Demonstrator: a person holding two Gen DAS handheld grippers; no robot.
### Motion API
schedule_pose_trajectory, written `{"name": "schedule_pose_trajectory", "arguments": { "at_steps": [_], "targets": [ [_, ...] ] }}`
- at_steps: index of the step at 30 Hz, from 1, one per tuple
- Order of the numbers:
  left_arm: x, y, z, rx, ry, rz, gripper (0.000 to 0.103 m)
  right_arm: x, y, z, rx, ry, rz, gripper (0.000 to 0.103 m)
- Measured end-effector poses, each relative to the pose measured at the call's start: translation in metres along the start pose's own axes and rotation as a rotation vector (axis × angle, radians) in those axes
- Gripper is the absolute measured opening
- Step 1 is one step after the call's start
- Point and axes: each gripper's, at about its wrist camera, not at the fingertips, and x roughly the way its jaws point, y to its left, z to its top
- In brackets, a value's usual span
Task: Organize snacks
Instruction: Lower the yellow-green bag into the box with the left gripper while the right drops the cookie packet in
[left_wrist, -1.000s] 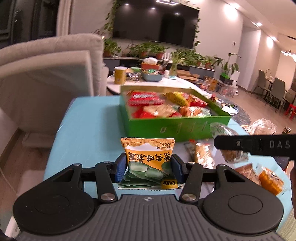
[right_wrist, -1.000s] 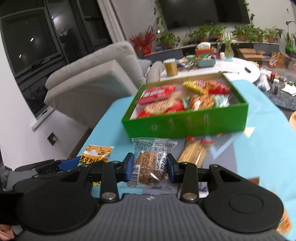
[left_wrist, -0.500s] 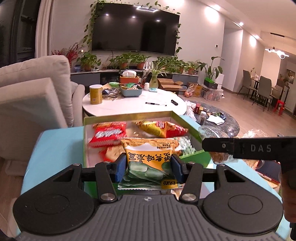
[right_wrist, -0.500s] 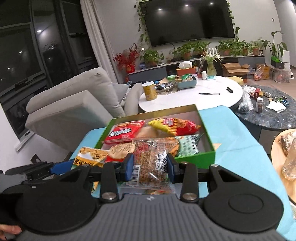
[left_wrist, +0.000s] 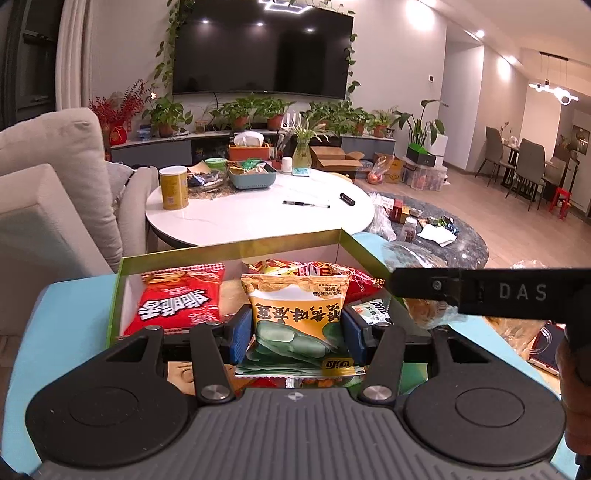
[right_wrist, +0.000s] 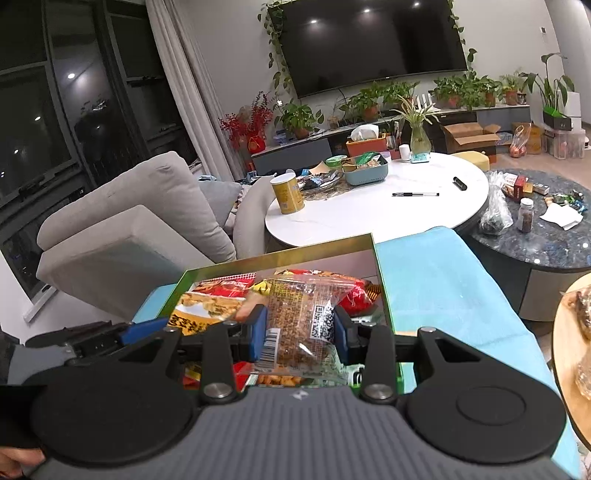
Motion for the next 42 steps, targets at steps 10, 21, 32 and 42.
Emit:
{"name": "schedule_pose_trajectory", "arguments": {
  "at_steps": [10,21,32,42],
  "targets": [
    [0.023,0.000,0.000,-0.012,0.028,0.001,0.048,0.011,-0.012,0.001,0.028,0.019,0.016,0.067],
    [0.029,-0.006,-0.005,0.016,0.050,0.017,0.053,0.020,-0.014,-0.002,0.041,0.050,0.010,0.067],
    [0.017,-0.007,-0.005,0.021,0.032,0.051,0.068,0.011,-0.022,-0.001,0.079,0.022,-0.023,0.067],
    [-0.006,-0.006,-0.013,0.019,0.043,0.056,0.072,-0.007,-0.020,-0.003,0.075,0.017,-0.027,0.067]
  ]
}}
